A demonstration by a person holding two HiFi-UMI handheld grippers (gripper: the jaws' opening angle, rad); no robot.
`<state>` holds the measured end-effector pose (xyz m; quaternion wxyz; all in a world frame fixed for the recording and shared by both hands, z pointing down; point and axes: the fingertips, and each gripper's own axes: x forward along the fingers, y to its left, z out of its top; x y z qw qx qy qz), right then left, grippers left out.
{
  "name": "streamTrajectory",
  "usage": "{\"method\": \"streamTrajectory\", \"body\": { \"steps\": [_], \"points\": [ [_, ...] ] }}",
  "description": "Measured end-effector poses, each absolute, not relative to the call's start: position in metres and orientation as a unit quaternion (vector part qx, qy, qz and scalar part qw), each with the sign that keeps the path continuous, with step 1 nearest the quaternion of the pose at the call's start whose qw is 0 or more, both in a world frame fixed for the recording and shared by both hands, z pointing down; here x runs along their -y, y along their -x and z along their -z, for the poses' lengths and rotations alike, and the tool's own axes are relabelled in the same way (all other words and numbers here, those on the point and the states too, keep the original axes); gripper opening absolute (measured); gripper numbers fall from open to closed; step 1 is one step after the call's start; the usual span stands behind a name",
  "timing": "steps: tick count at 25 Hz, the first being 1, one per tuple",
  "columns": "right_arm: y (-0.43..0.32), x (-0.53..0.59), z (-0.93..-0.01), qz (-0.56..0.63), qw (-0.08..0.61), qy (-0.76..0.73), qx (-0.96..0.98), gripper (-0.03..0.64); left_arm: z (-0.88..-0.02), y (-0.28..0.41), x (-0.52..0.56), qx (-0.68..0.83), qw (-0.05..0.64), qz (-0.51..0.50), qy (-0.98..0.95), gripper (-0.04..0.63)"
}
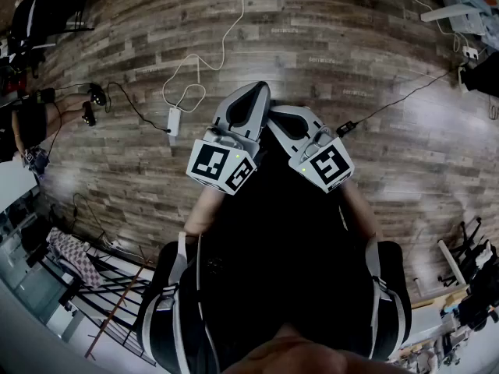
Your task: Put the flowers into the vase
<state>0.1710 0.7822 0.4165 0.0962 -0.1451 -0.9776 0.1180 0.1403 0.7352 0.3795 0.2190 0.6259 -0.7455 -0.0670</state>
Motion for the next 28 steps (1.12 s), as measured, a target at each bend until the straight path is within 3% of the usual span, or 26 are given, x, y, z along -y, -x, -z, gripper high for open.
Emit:
{"method": "streamTrajectory", "body": {
  "steps": [9, 15, 22, 28],
  "points": [
    [-0.154, -0.801, -0.392, -0.107, 0.075, 0.119, 0.984, 0.017, -0.354, -0.144, -0.754, 0.735, 0.188, 0.070, -0.647, 0.037],
    [-0.141, -0.821, -0.404, -0.072, 0.140, 0.130, 0.979, 0.017, -0.366, -0.128, -0.773, 0.735, 0.211, 0.089, -0.638, 0.037],
    [-0.117, -0.828, -0.409, -0.079, 0.163, 0.155, 0.971, 0.017, -0.368, -0.098, -0.784, 0.724, 0.212, 0.144, -0.641, 0.037],
    [-0.085, -0.832, -0.403, -0.151, 0.117, 0.120, 0.974, 0.017, -0.379, -0.046, -0.817, 0.732, 0.201, 0.115, -0.641, 0.037]
  ]
}}
